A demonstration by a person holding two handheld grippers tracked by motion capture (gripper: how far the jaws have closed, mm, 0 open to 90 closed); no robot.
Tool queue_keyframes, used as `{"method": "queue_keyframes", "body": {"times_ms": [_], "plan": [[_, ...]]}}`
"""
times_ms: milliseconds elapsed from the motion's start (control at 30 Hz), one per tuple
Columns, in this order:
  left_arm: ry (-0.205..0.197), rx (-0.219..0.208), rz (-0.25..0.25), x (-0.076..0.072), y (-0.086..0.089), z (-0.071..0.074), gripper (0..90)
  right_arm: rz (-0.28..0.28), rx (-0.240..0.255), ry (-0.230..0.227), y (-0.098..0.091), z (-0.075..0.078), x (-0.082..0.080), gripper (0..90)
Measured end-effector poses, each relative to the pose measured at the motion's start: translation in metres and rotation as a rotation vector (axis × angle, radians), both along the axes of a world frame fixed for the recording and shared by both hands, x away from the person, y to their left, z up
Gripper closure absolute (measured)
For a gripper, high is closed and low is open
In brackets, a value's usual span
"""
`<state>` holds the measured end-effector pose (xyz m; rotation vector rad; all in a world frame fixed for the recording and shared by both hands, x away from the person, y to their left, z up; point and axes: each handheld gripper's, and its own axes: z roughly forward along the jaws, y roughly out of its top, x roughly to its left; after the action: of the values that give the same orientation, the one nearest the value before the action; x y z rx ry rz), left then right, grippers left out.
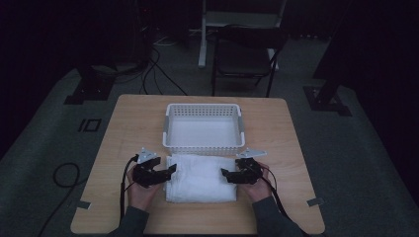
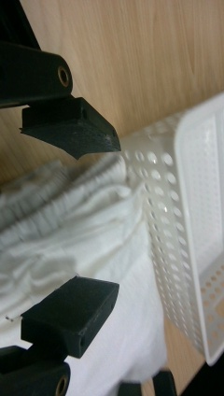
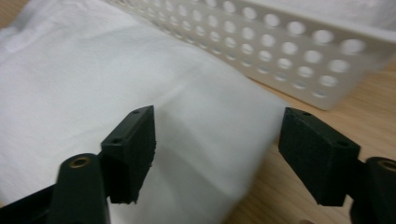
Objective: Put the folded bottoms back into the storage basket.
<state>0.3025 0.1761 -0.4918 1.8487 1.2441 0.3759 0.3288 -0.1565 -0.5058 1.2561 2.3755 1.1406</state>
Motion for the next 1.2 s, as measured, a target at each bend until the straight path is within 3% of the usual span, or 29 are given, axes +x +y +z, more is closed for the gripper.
{"method": "queue_keyframes", "body": {"times_ms": [167, 333, 500, 700, 967, 1033, 1200], "plan": [[0.052, -0.030, 0.012, 0.011, -0.004, -0.009, 22.8, -0.019, -0.019, 0.046, 0.005, -0.012, 0.009, 11.1], [0.106, -0.006, -0.004, 0.016, -0.009, -0.019, 16.6, -0.016, -0.006, 0.105, 0.004, -0.020, 0.015, 9.5], [0.152, 0.032, 0.001, 0.020, -0.010, -0.032, 9.7, -0.010, 0.014, 0.127, 0.002, -0.026, 0.019, 9.4], [0.203, -0.014, -0.025, 0.030, -0.004, -0.046, 1.1, -0.007, 0.032, 0.143, 0.001, -0.031, 0.024, 9.0], [0.209, -0.055, -0.067, 0.036, 0.000, -0.054, 1.2, 0.012, 0.087, 0.191, -0.003, -0.039, 0.030, 9.5], [0.217, -0.078, -0.084, 0.038, 0.001, -0.057, 1.1, 0.026, 0.102, 0.187, -0.005, -0.040, 0.031, 10.6], [0.212, -0.083, -0.118, 0.040, 0.001, -0.057, 2.9, 0.051, 0.141, 0.191, -0.006, -0.042, 0.031, 15.4]]}}
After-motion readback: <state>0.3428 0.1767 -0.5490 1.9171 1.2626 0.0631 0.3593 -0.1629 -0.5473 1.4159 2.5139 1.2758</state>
